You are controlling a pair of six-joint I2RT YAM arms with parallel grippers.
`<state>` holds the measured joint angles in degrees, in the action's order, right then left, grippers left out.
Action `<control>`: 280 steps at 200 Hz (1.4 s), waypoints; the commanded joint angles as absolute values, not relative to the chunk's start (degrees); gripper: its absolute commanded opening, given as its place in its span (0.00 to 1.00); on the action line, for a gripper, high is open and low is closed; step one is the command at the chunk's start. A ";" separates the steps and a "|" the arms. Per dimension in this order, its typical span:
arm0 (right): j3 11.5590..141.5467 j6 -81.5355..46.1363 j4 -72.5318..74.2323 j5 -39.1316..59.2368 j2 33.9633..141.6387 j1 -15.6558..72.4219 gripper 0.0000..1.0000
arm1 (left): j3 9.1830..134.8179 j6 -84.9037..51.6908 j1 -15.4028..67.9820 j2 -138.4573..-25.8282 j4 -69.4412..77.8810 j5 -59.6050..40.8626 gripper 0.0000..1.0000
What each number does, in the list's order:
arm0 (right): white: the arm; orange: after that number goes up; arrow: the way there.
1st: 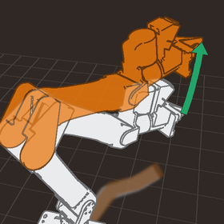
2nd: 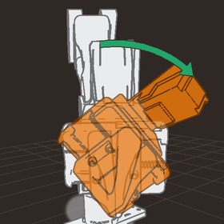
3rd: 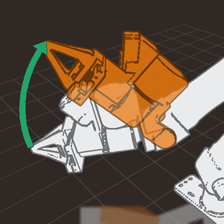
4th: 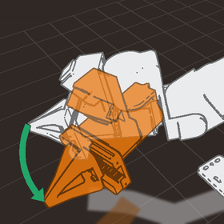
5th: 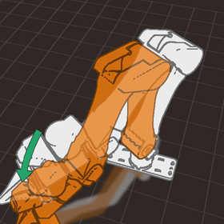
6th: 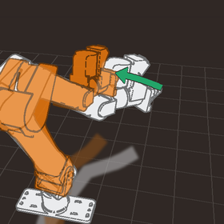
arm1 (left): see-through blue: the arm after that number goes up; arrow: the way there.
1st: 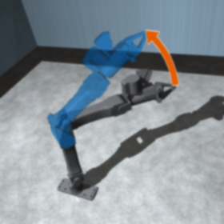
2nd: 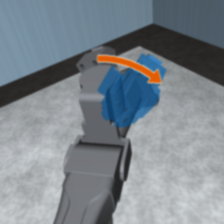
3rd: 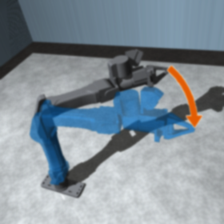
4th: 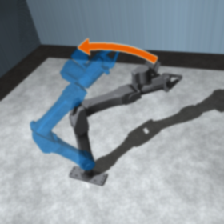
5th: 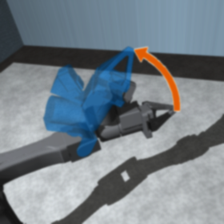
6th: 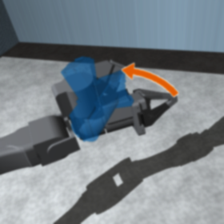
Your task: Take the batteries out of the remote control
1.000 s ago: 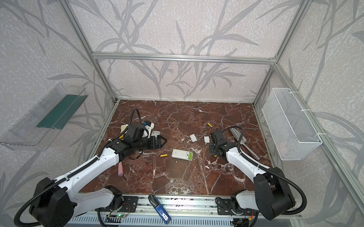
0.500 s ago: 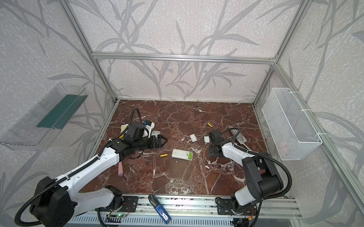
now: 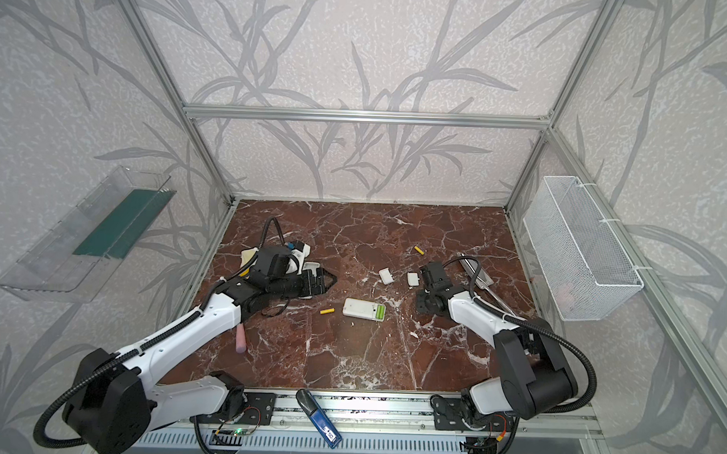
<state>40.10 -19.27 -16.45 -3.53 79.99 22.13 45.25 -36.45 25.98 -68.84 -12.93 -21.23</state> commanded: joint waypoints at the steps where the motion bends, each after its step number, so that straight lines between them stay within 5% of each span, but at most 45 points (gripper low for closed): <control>1: 39.73 -14.36 -14.11 2.21 75.39 24.26 0.00 | 44.27 -40.26 26.69 -69.68 -7.51 -21.97 0.97; 37: 41.13 -10.30 -15.27 4.03 71.83 30.68 0.00 | 42.80 -45.48 29.16 -71.46 1.25 -21.13 0.91; 98: 47.56 -5.49 -20.86 -6.56 72.70 44.84 0.00 | 44.86 -49.45 33.86 -78.29 11.42 -21.17 0.84; 180: 51.28 -5.25 -21.27 -7.12 74.74 50.85 0.00 | 43.86 -52.59 34.42 -81.96 20.09 -20.09 0.73; 232: 51.24 -4.10 -19.69 -7.91 73.87 51.92 0.00 | 43.85 -55.40 34.23 -84.54 24.19 -20.72 0.53; 280: 50.50 -3.25 -18.03 -8.52 73.34 52.01 0.00 | 43.46 -56.35 34.28 -84.56 25.15 -20.23 0.13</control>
